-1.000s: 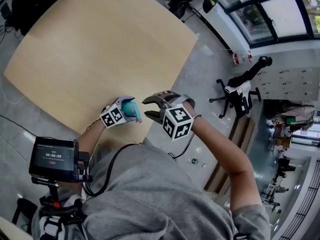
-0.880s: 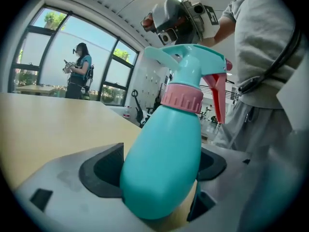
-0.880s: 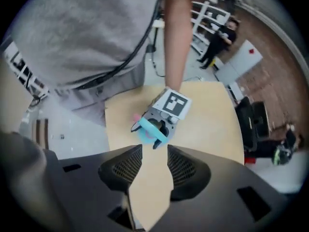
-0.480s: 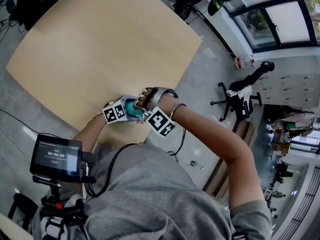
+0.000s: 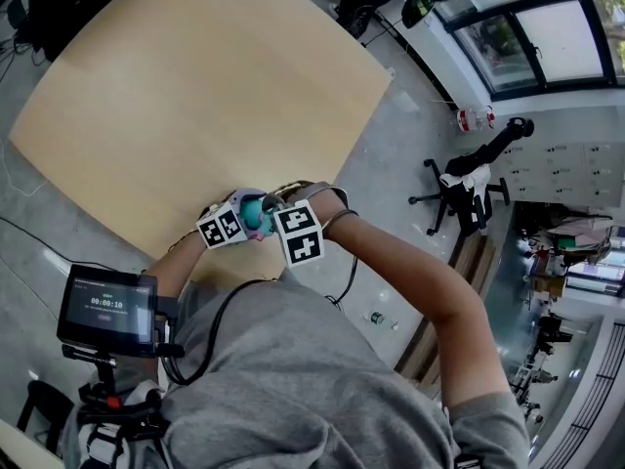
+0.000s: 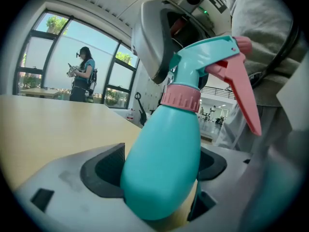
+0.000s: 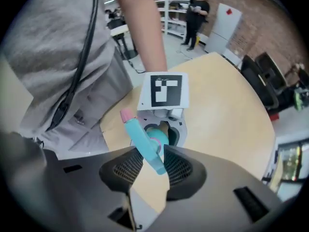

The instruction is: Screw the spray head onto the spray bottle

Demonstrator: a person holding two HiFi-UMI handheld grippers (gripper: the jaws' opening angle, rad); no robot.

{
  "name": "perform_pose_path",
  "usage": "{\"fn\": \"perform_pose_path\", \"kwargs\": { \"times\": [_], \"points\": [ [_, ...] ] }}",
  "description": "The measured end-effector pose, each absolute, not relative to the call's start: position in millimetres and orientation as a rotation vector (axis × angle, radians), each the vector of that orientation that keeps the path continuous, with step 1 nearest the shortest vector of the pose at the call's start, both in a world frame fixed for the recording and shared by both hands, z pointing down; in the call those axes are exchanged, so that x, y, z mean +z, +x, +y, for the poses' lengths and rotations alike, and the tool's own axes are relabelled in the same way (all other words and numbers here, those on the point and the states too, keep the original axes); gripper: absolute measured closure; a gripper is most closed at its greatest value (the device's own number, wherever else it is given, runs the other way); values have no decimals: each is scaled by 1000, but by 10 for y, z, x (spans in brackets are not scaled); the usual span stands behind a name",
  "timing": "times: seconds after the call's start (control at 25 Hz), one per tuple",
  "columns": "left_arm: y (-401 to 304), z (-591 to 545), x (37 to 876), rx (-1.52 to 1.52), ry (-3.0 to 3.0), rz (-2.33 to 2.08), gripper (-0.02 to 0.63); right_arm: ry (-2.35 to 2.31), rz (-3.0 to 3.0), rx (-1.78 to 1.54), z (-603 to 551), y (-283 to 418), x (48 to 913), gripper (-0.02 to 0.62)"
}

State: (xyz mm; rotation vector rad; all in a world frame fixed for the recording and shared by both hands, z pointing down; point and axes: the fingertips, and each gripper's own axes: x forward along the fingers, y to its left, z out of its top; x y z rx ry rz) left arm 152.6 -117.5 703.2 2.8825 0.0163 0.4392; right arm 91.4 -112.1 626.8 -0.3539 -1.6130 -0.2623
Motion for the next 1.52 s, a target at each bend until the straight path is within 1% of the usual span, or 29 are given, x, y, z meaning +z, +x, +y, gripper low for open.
{"fn": "perform_pose_path", "kwargs": {
  "times": [0.24,0.48,0.68,0.8,0.84,0.96,1.04,1.2,1.24,1.28,1.36,1.52],
  "points": [
    [1527,-1225,7039,385,2886,-221,215,-59,-1710,-31,-1143,963,6247,460],
    [1574,-1228,7126,510,2958,-401,215,25,-1726,48,-1144,946,6234,460],
    [1594,-1210,7168,518,2935,-323,215,4,-1704,46,-1140,945,6250,460],
    [1552,-1177,7194,554,2950,-226,213,-31,-1693,-22,-1129,918,6311,462],
    [1522,-1167,7196,563,2962,-204,206,-46,-1674,-67,-1134,935,6351,462],
    [1417,-1142,7165,595,3012,-135,150,-71,-1635,-167,-1180,1011,6450,460],
    [1318,-1144,7143,631,3038,-83,135,-51,-1657,-148,-1236,1030,6463,460],
    [1041,-1177,7161,735,3050,-7,135,-35,-1730,-101,-1311,1053,6425,459],
    [900,-1149,7159,761,3051,-4,135,-27,-1753,-95,-1280,996,6400,449],
    [723,-1101,7129,786,3051,-13,135,-12,-1774,-95,-1223,914,6351,424],
    [358,-1019,6945,816,3049,-69,135,30,-1813,-104,-1094,770,6162,388],
    [-171,-1381,6496,792,3040,-383,137,152,-1881,-90,-1158,835,5830,383]
  ]
}}
